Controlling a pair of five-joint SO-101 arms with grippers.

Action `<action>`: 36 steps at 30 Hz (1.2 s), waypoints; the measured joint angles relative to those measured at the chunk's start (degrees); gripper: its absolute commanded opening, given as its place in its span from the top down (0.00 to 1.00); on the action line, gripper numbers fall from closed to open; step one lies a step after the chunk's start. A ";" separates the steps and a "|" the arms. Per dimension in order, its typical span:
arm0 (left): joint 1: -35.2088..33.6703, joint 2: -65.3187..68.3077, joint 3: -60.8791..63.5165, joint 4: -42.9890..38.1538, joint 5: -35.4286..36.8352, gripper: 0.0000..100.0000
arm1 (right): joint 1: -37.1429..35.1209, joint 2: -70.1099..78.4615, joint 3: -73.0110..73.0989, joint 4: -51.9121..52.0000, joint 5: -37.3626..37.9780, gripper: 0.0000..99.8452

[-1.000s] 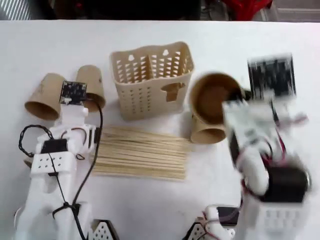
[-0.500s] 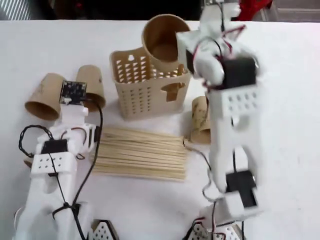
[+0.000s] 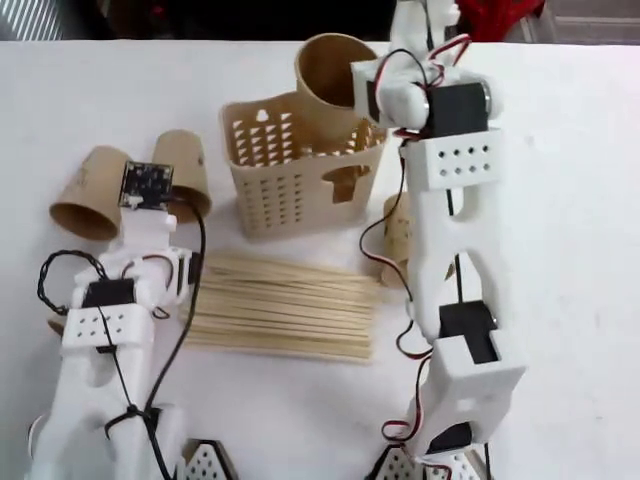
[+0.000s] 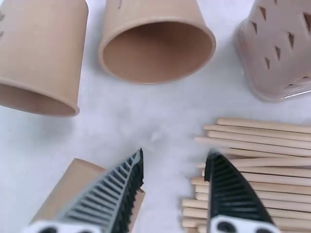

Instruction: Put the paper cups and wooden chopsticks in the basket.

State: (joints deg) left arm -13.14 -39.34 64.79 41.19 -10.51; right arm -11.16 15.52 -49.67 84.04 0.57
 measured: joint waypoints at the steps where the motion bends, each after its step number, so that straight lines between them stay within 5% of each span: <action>1: 0.00 0.00 0.00 0.00 0.00 0.79 | 0.53 0.00 -0.18 0.00 0.00 0.98; 8: 0.00 0.00 0.00 0.00 0.00 0.79 | 1.67 0.00 -0.18 1.14 0.00 0.98; 16: 0.00 0.00 0.00 0.00 0.00 0.79 | 1.58 1.32 -0.35 4.40 0.00 0.79; 23: 0.00 0.00 0.00 0.00 0.00 0.79 | 1.67 0.70 -1.23 8.62 0.70 0.77; 30: 0.00 0.00 0.00 0.00 0.00 0.79 | 2.11 -8.88 0.62 14.15 14.95 0.77; 36: 0.00 0.00 0.00 -0.09 0.00 0.79 | 7.12 -25.41 19.16 14.33 28.13 0.76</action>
State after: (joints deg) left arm -13.14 -39.34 64.79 41.10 -10.51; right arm -4.04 -9.89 -30.51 98.37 28.70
